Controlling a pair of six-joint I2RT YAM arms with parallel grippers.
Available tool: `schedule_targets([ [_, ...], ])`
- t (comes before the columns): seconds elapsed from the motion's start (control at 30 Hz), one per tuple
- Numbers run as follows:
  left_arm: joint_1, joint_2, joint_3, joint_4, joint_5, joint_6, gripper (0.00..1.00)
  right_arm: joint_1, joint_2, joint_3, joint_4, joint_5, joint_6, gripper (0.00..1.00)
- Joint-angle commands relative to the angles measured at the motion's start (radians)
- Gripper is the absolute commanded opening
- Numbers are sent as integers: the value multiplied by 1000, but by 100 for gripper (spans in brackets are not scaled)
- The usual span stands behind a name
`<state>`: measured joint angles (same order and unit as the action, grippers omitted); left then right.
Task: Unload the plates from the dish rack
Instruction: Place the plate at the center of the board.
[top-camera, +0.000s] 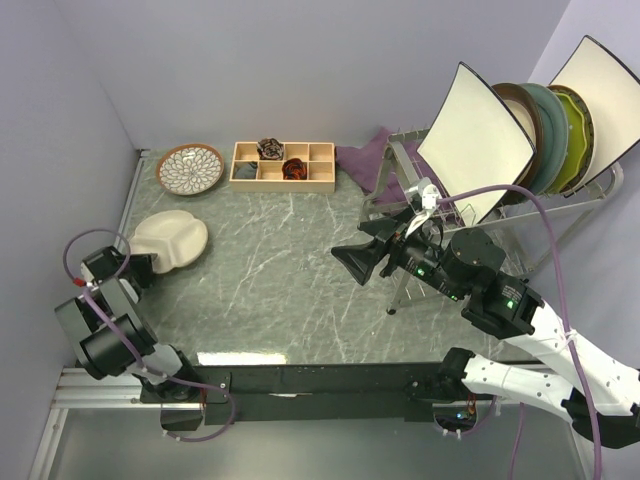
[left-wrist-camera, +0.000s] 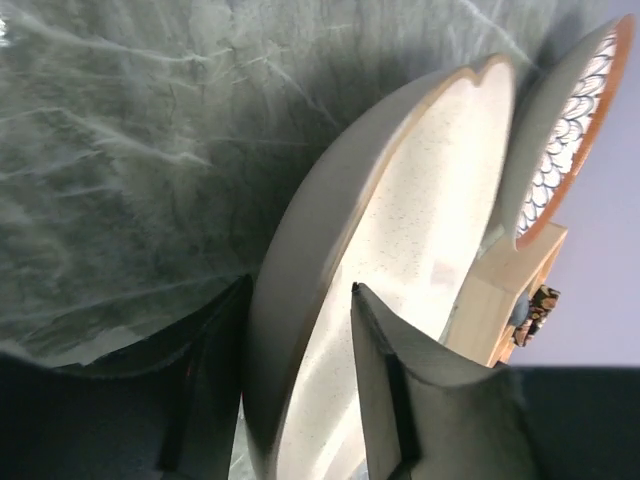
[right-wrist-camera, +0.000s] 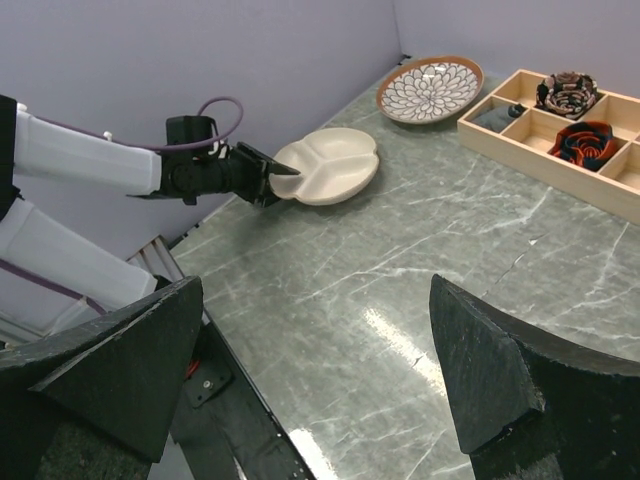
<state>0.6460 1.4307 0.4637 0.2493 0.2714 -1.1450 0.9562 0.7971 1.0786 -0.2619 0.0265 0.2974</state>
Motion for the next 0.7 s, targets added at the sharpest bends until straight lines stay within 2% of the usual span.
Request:
schedule_targets([
  [0.0, -20, 14, 90, 22, 11, 4, 51, 6, -6, 0, 40, 26, -7, 100],
  [0.1, -28, -3, 115, -22, -41, 19, 58, 6, -3, -2, 38, 23, -9, 100],
  [0.27, -43, -24, 234, -217, -167, 45, 72, 6, -9, 0, 36, 21, -11, 100],
  [0.37, -77, -12, 338, -393, -268, 62, 88, 6, -9, 0, 32, 35, -17, 100],
  [0.4, -81, -22, 366, -431, -302, 62, 99, 6, -9, 3, 30, 45, -18, 100],
  [0.67, -88, -183, 363, -550, -406, 47, 100, 6, 8, 15, 12, 75, -14, 100],
])
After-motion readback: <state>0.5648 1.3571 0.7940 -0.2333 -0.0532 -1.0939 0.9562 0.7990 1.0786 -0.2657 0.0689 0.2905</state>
